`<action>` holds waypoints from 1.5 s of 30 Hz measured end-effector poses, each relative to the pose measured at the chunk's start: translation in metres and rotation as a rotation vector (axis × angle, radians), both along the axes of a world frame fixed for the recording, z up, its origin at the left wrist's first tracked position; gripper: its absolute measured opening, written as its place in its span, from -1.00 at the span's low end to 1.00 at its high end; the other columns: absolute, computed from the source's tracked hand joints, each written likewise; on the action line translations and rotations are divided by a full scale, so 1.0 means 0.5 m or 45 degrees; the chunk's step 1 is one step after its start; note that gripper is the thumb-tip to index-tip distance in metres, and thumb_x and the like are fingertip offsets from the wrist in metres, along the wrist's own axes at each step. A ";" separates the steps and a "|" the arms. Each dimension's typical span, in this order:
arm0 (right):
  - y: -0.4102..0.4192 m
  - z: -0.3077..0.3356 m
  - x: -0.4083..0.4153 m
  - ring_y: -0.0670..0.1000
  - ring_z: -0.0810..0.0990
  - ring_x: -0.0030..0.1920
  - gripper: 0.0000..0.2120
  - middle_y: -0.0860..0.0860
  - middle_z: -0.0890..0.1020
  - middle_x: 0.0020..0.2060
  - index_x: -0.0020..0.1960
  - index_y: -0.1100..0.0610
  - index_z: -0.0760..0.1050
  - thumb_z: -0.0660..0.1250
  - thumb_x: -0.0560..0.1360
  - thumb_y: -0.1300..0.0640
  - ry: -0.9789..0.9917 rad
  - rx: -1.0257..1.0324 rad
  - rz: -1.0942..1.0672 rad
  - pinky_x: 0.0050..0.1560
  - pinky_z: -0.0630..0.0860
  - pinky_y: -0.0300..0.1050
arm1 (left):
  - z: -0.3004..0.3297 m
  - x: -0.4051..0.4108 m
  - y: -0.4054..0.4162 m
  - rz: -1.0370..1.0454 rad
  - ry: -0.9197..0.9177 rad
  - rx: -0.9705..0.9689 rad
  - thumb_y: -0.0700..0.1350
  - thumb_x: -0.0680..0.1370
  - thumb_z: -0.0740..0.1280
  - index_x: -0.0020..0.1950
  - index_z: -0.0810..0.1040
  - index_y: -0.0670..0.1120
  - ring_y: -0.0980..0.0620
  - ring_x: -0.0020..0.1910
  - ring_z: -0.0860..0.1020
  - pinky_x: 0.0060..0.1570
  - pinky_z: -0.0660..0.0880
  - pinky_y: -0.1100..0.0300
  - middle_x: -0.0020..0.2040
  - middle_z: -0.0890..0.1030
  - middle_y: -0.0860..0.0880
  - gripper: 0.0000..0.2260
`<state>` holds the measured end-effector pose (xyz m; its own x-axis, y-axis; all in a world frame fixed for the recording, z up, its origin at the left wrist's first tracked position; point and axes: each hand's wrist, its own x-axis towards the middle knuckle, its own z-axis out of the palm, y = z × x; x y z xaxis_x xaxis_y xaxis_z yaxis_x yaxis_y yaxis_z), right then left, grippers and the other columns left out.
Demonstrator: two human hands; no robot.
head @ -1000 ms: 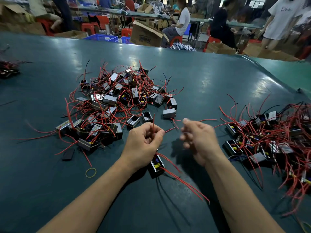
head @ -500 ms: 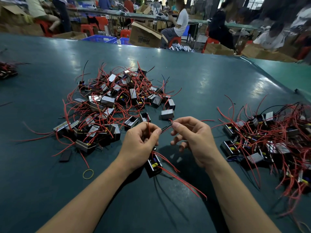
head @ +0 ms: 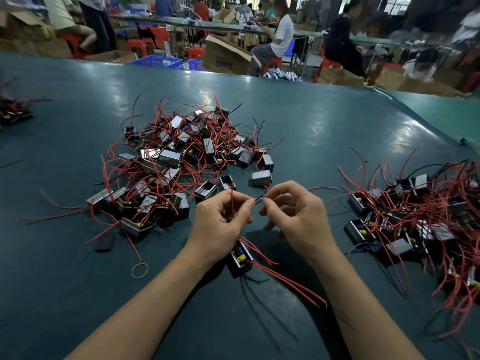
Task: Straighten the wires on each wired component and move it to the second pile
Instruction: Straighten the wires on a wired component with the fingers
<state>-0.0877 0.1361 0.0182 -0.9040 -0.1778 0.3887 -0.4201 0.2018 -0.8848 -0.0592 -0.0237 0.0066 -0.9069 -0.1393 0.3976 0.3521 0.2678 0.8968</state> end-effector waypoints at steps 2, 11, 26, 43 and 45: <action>0.001 -0.005 -0.003 -0.10 0.57 -0.43 -0.91 -0.03 0.64 -0.36 -0.16 0.13 0.58 0.45 0.46 0.28 0.281 0.174 -0.105 -0.43 0.49 -0.24 | -0.004 -0.003 -0.002 0.049 0.003 -0.013 -0.16 0.52 0.44 -0.14 0.65 -0.05 0.01 -0.36 0.58 -0.30 0.54 0.19 -0.34 0.63 -0.01 -0.95; 0.002 -0.004 -0.002 -0.06 0.52 -0.49 -0.90 -0.11 0.56 -0.43 -0.17 0.16 0.56 0.37 0.49 0.14 0.489 0.351 -0.166 -0.42 0.50 0.00 | -0.009 -0.003 -0.005 0.048 0.043 -0.082 -0.15 0.54 0.41 -0.11 0.65 -0.07 -0.08 -0.37 0.51 -0.34 0.48 0.01 -0.33 0.60 -0.05 -0.96; 0.019 0.007 -0.004 0.05 0.64 -0.17 -0.96 0.01 0.63 -0.17 -0.12 0.20 0.64 0.46 0.46 0.31 0.187 0.051 0.086 -0.48 0.57 -0.02 | 0.003 0.008 -0.012 -0.047 0.053 -0.046 -0.21 0.54 0.40 -0.11 0.67 -0.11 0.02 -0.44 0.45 -0.40 0.39 0.11 -0.35 0.59 -0.13 -0.93; 0.016 0.004 0.004 -0.02 0.63 -0.14 -0.91 -0.05 0.65 -0.13 -0.14 0.11 0.62 0.46 0.46 0.28 0.191 0.128 -0.004 -0.42 0.55 0.13 | -0.005 0.004 -0.014 -0.048 0.071 -0.132 -0.17 0.57 0.37 -0.07 0.65 -0.14 -0.13 -0.39 0.46 -0.37 0.39 0.00 -0.34 0.58 -0.18 -0.92; 0.017 0.006 0.004 -0.02 0.62 -0.16 -0.92 -0.04 0.66 -0.15 -0.14 0.12 0.63 0.47 0.45 0.27 0.170 0.122 -0.010 -0.40 0.56 0.10 | -0.005 0.004 -0.015 -0.059 0.076 -0.143 -0.17 0.57 0.37 -0.06 0.65 -0.13 -0.12 -0.40 0.47 -0.37 0.40 -0.01 -0.34 0.59 -0.17 -0.92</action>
